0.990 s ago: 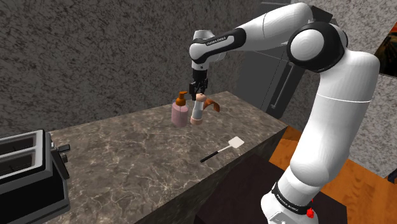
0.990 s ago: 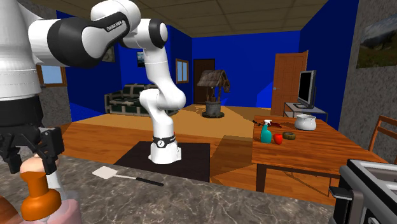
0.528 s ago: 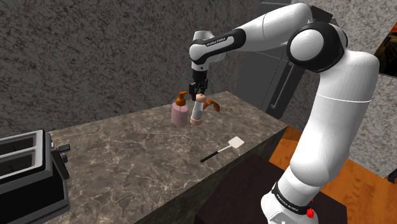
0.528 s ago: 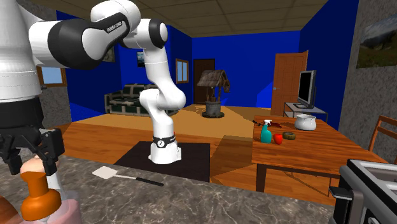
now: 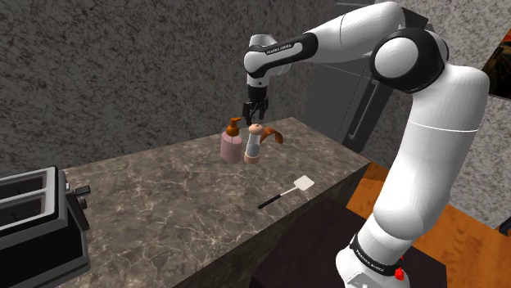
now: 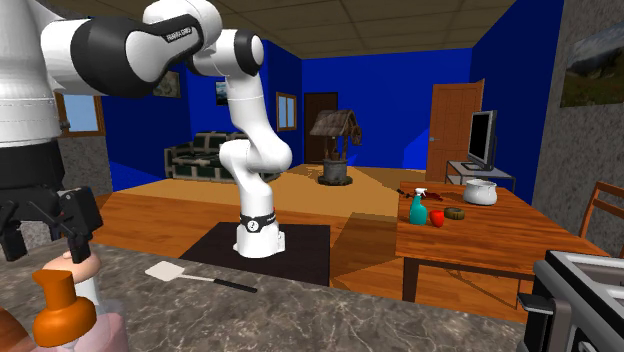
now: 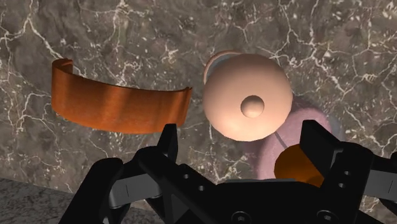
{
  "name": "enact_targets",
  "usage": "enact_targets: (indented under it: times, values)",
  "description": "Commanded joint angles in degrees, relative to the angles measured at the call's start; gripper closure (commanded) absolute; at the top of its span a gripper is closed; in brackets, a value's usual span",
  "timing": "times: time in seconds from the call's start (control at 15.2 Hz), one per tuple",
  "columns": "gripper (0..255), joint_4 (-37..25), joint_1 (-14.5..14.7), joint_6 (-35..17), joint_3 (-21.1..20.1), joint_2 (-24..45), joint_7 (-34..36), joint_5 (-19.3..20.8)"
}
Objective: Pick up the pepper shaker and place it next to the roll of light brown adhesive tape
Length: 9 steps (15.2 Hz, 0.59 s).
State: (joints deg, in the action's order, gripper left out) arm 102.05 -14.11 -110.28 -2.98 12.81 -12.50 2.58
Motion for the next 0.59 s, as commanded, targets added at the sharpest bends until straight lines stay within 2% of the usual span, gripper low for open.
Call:
enact_targets:
  times: [0.0,0.07,0.53]
  values:
    - [0,-2.7,0.1,3.4,-0.1,-0.6,0.0,-0.1]
    - [0,-4.0,0.1,4.8,-0.1,-0.7,0.0,-0.1]
    - [0,-4.0,0.1,4.8,-0.1,-0.7,0.0,-0.1]
